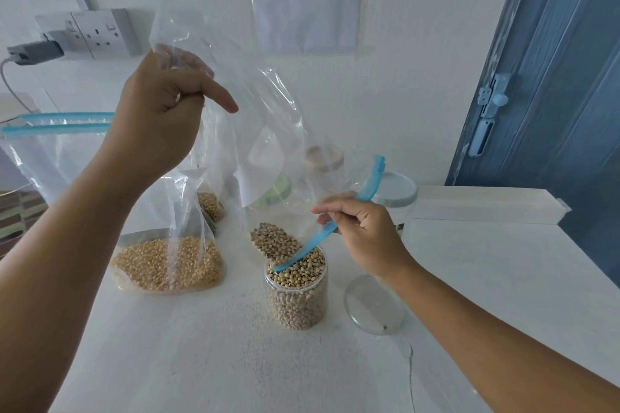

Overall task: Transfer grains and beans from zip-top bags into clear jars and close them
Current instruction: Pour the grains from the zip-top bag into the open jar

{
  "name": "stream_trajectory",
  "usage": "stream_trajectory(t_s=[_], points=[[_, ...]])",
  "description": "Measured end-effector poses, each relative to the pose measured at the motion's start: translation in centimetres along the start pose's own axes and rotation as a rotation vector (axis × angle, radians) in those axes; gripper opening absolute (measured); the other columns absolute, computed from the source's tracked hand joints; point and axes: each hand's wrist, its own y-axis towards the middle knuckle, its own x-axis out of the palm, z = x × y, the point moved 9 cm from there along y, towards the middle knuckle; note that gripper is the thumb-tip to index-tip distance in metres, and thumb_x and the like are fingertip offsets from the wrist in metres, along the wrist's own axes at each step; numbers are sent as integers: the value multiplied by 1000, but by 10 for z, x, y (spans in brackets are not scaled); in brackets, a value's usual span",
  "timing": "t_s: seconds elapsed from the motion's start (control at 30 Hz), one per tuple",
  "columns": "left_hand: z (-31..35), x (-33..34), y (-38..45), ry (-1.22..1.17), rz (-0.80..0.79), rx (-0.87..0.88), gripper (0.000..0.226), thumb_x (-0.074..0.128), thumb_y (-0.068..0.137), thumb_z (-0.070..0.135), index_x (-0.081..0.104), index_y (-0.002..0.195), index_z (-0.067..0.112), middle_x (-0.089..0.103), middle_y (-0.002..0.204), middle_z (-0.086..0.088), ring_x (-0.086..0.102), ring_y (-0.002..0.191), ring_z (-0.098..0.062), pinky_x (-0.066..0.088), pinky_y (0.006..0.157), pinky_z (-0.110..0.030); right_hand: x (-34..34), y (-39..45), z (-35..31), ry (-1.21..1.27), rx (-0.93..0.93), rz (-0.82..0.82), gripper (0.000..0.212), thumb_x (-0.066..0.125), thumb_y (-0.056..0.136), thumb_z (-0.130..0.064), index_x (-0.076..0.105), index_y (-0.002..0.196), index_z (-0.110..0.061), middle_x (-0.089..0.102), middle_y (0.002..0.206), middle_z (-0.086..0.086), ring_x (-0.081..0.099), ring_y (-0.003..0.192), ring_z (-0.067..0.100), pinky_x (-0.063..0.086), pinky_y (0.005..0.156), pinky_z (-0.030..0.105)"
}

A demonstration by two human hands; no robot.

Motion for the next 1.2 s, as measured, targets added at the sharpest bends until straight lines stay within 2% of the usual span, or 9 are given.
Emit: stream_trajectory(t_s=[0.2,0.33,0.47,0.8,0.93,1.07,1.2], points=[[5,-4,2,-25,43,7,61,45,88,-10,70,82,45,57,116,-3,51,106,6,37,97,-5,-1,2,-4,-13,-21,1,33,54,102,4,80,105,-16,72,106,-4,72,98,25,62,91,47],[5,-6,1,-48,60,-6,58,45,86,-9,71,81,42,60,118,-12,50,105,11,37,100,-7,4,-1,-6,-19,-35,-24,34,54,101,7,80,107,-14,72,108,-1,73,97,25,62,90,45],[6,-10,1,-51,78,-9,55,44,84,-7,70,82,42,60,117,-12,50,105,12,39,101,-10,4,0,-8,-11,-42,-21,34,53,102,7,80,107,-13,72,108,-1,73,98,24,62,90,43],[3,-11,5,-78,100,-42,53,45,83,-4,72,81,41,63,118,-15,51,108,4,41,103,-18,7,0,-8,32,-35,-26,33,53,103,6,80,107,-13,72,108,-2,73,97,25,62,90,43],[8,-1,2,-56,32,-9,51,46,87,-6,72,81,38,61,112,-11,49,107,7,36,100,-8,6,-2,-1,-4,-27,-26,34,53,102,7,80,107,-13,72,108,0,72,98,25,62,90,46],[11,2,-1,-62,-1,3,54,48,90,-9,72,79,38,56,113,-1,50,108,6,36,97,-6,3,-3,5,-1,-12,-12,34,54,101,8,81,105,-12,72,104,0,71,98,26,61,91,45],[15,3,-5,-49,-27,14,56,48,89,-12,72,77,37,58,117,-6,50,105,9,37,91,-2,6,-6,9,2,17,-13,34,54,102,7,81,104,-14,71,99,-3,72,98,24,61,92,45]])
